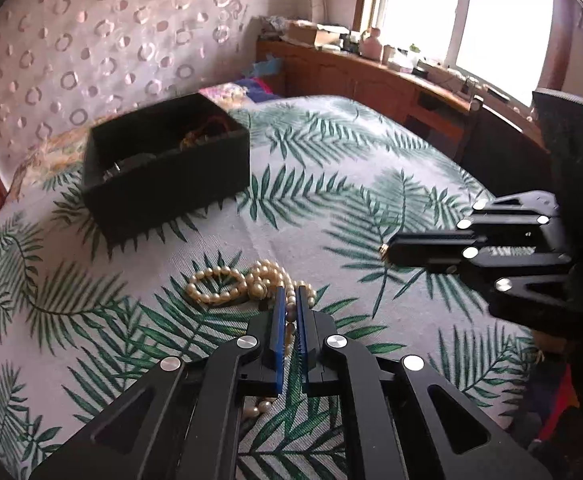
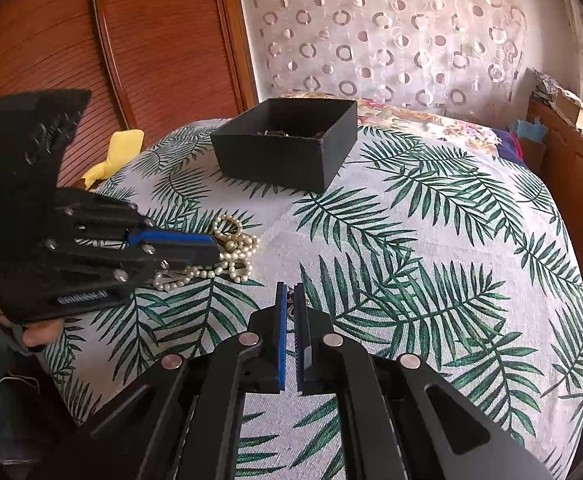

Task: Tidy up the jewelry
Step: 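Grasp the long pearl necklace with the left tool and lift it, then lower the pearl necklace into the black box and open the left tool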

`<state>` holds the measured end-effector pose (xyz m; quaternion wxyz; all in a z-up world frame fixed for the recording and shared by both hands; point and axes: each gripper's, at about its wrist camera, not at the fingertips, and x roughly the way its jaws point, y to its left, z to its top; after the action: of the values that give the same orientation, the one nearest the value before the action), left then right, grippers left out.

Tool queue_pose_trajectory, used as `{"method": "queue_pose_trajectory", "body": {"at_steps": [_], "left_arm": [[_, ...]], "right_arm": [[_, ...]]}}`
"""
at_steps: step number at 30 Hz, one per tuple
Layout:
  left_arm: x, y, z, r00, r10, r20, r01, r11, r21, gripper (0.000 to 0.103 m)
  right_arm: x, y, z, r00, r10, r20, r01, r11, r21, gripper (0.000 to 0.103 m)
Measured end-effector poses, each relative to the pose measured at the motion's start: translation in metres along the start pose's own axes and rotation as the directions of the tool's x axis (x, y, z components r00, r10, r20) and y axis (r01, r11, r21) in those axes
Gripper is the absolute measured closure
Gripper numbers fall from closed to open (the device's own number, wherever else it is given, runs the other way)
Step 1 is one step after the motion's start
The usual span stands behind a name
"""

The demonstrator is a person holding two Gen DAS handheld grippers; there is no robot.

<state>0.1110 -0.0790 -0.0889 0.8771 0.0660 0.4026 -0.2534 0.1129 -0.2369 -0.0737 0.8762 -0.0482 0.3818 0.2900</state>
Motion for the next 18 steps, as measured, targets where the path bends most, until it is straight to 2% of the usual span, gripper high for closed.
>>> {"method": "queue_pose_trajectory", "body": {"at_steps": [8,18], "left_arm": [[-0.041,0.014,0.019,0.995,0.019,0.098,-0.016,0.999,-0.039,0.099],[-0.085,0.026,0.055,0.977,0.070,0.200,-0.063,0.997,-0.042,0.099]], "right_arm": [[-0.005,0.008,0.014,1.000,-0.001,0.022,0.002,1.000,-0.024,0.099],[-0.019,0.019,0.052,0.997,-0.003,0.082,0.008,0.998,-0.065,0.099]]}}
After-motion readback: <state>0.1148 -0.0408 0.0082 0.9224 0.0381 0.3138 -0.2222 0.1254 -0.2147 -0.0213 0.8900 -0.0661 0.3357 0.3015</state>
